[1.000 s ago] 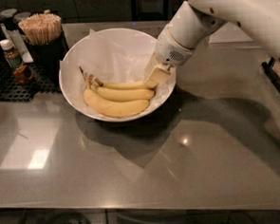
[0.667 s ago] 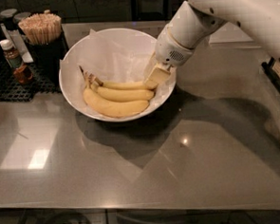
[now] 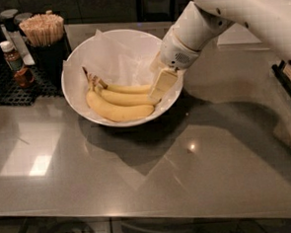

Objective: Pick banana from white bowl

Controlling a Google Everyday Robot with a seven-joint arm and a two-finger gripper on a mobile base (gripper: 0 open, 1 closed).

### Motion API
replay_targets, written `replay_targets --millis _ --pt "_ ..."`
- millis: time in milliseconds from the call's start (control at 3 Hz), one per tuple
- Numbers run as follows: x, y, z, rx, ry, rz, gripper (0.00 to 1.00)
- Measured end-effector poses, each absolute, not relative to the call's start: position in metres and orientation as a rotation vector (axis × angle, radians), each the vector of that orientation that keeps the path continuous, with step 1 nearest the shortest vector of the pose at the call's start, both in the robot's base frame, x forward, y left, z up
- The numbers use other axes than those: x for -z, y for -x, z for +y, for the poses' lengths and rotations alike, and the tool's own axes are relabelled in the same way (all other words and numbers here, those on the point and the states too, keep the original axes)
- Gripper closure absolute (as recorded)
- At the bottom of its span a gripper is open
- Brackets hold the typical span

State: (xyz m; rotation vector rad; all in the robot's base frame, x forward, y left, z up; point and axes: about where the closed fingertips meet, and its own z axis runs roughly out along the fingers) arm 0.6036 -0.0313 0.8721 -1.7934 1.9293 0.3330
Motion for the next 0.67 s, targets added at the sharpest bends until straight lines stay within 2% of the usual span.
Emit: replay_targets --millis 333,667 --pt "-0.8721 -0.6036 -0.0313 -0.333 1.793 1.929 0.35" --pt "-0.8721 -0.6036 -0.0313 -0.333 1.794 1.929 0.47"
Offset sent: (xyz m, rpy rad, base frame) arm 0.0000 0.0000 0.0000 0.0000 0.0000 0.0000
